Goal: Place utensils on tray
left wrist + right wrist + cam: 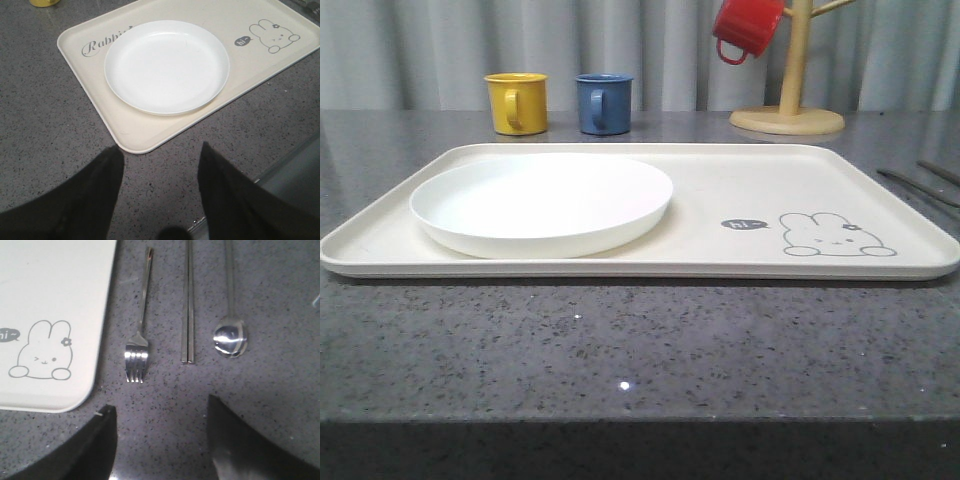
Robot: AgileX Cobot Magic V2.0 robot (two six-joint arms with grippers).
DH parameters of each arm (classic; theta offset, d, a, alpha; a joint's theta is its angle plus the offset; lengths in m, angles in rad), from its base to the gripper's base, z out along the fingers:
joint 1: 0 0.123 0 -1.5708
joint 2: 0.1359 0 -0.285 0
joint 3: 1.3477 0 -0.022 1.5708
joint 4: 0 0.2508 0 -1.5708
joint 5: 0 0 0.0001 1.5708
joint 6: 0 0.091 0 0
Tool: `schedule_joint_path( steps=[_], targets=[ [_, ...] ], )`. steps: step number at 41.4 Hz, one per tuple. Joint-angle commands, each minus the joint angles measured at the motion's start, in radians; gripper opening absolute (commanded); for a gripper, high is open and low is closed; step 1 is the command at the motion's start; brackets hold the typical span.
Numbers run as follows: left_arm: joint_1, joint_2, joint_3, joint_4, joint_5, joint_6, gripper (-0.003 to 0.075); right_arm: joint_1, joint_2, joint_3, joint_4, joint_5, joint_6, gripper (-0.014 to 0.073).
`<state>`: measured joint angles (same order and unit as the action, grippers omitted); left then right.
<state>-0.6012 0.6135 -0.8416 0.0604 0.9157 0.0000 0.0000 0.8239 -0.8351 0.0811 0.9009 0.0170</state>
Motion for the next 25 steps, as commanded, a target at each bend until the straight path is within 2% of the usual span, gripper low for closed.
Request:
schedule_joint_path(
  steps=[1, 16, 25],
  targets=[
    [-0.007, 0.002, -0.024, -0.005, -0.075, -0.01, 0.0356, 0.003, 0.115, -0.102, 0.049, 0.007, -0.045, 0.0433],
    [-0.007, 0.002, -0.024, -0.005, -0.075, -0.01, 0.0356, 0.01, 0.519, -0.361, 0.057, 0.168, -0.047, 0.0433],
    [-0.007, 0.002, -0.024, -0.005, -0.075, -0.01, 0.0356, 0.012, 0.695, -0.479, 0.058, 0.213, -0.047, 0.0433]
  ],
)
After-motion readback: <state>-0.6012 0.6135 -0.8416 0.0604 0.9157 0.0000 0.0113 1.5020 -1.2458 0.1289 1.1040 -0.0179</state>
